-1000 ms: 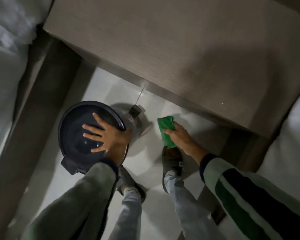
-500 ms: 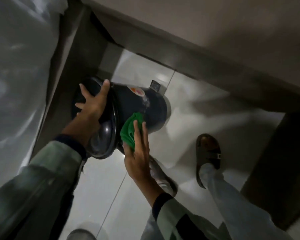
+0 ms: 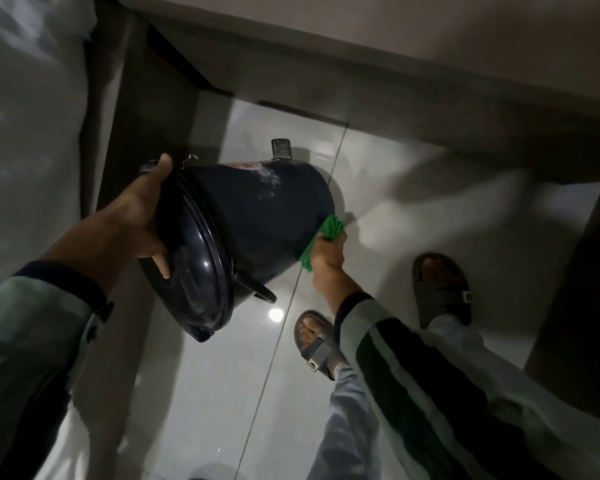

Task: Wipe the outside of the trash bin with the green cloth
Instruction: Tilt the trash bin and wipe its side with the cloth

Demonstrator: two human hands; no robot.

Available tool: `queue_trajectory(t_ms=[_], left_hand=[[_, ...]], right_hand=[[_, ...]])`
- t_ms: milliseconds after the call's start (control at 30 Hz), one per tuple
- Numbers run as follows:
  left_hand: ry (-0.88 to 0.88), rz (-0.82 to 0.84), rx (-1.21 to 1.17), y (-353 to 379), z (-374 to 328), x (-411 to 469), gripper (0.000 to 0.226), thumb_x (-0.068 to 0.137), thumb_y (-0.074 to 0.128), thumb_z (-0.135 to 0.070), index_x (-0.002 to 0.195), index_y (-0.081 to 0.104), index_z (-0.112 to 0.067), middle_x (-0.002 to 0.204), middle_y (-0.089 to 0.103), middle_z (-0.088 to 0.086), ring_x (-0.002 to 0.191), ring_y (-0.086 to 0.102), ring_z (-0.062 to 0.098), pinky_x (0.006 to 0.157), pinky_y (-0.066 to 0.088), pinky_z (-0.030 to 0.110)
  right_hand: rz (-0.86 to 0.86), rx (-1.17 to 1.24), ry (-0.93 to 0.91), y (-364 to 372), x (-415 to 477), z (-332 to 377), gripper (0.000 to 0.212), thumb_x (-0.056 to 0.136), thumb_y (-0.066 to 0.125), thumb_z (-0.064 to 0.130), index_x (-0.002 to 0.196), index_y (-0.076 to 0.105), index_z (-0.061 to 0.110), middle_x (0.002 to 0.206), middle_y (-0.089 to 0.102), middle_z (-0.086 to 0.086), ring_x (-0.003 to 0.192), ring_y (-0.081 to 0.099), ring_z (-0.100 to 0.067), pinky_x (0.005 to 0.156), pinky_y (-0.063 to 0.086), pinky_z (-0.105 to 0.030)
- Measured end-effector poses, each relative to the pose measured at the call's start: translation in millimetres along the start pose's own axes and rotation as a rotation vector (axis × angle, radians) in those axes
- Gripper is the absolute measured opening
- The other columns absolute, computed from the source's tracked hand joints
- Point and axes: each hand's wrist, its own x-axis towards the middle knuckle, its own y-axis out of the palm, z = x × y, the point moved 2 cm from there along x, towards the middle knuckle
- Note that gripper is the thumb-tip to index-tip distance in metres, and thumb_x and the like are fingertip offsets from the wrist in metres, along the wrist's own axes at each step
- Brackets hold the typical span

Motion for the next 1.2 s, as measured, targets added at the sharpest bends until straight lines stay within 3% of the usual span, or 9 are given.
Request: queue_trajectory(t_ms=[167, 333, 400, 467, 567, 700, 867, 1033, 1200], left_hand=[[-0.082, -0.087, -0.017, 0, 2, -1, 0.087, 0.085, 0.032, -0.08, 0.151, 0.035, -0.023, 0.155, 0.037, 0.024, 0.138, 0.03, 0.057, 0.097, 0.003, 0.088], [-0.061, -0.105, -0.01, 3, 2, 2, 0.099, 0.078, 0.043, -0.083, 0.157, 0.01, -0.035, 0.161, 0.029, 0.019, 0.139, 0.029, 0.056, 0.093, 0.01, 0.091], [-0.035, -0.092, -0.021, 2, 4, 2, 0.099, 0.078, 0.047, -0.08, 0.157, 0.008, -0.034, 0.16, 0.032, 0.015, 0.14, 0.034, 0.05, 0.088, 0.03, 0.084], [0.011, -0.072, -0.031, 0, 10, 6, 0.097, 0.08, 0.052, -0.076, 0.157, 0.01, -0.034, 0.159, 0.035, 0.014, 0.139, 0.038, 0.047, 0.084, 0.043, 0.073], [0.074, -0.184, -0.073, -7, 26, 16, 0.105, 0.079, 0.062, -0.068, 0.156, -0.004, -0.039, 0.16, 0.03, 0.016, 0.138, 0.036, 0.05, 0.099, 0.022, 0.083], [0.224, -0.213, -0.099, 0, 48, 15, 0.116, 0.076, 0.066, -0.067, 0.153, -0.017, -0.04, 0.162, 0.025, 0.009, 0.138, 0.038, 0.041, 0.103, 0.025, 0.077], [0.214, -0.237, -0.051, 11, 79, 0, 0.125, 0.056, 0.062, -0.083, 0.148, -0.016, -0.052, 0.168, -0.003, 0.006, 0.151, 0.012, 0.038, 0.113, 0.013, 0.072], [0.349, -0.233, 0.069, 20, 119, -19, 0.126, 0.05, 0.054, -0.089, 0.15, -0.012, -0.051, 0.167, -0.015, 0.005, 0.153, -0.013, 0.021, 0.118, -0.003, 0.042], [0.483, -0.172, 0.137, 11, 144, -11, 0.12, 0.056, 0.058, -0.084, 0.147, -0.015, -0.055, 0.166, -0.021, -0.005, 0.151, -0.017, 0.015, 0.111, -0.001, 0.036]], right_hand=[[0.112, -0.116, 0.017, 5, -70, -13, 0.046, 0.101, 0.038, 0.023, 0.146, 0.029, 0.02, 0.142, 0.051, -0.02, 0.125, 0.053, -0.04, 0.107, 0.045, -0.048], [0.353, -0.183, -0.757, 12, -129, 3, 0.062, 0.094, 0.052, 0.006, 0.146, 0.038, 0.035, 0.163, 0.022, -0.006, 0.152, 0.016, -0.027, 0.123, 0.02, -0.045], [0.383, -0.231, -0.876, 16, -124, 2, 0.069, 0.088, 0.051, 0.0, 0.144, 0.041, 0.038, 0.165, 0.017, -0.001, 0.153, 0.007, -0.025, 0.124, 0.014, -0.045], [0.284, -0.258, -0.807, 13, -97, 4, 0.077, 0.084, 0.048, -0.01, 0.145, 0.039, 0.036, 0.165, 0.016, 0.0, 0.153, 0.007, -0.026, 0.124, 0.018, -0.049], [0.097, -0.279, -0.615, 4, -31, 19, 0.069, 0.088, 0.045, -0.013, 0.147, 0.039, 0.02, 0.16, 0.027, -0.013, 0.148, 0.025, -0.034, 0.121, 0.029, -0.047], [0.066, -0.279, -0.392, -19, 29, 49, 0.048, 0.096, 0.044, 0.004, 0.142, 0.044, 0.015, 0.14, 0.053, -0.018, 0.129, 0.051, -0.035, 0.109, 0.043, -0.041], [0.235, -0.415, -0.618, 8, -43, 32, 0.061, 0.088, 0.05, -0.006, 0.143, 0.046, 0.02, 0.158, 0.031, -0.016, 0.147, 0.025, -0.036, 0.123, 0.021, -0.047], [0.427, -0.516, -0.974, -3, -113, -2, 0.067, 0.082, 0.054, -0.004, 0.141, 0.049, 0.028, 0.162, 0.023, -0.005, 0.151, 0.015, -0.027, 0.124, 0.018, -0.038], [0.185, -0.548, -0.71, -34, -47, 5, 0.068, 0.088, 0.047, -0.01, 0.146, 0.042, 0.025, 0.161, 0.027, -0.007, 0.15, 0.021, -0.03, 0.122, 0.027, -0.046]])
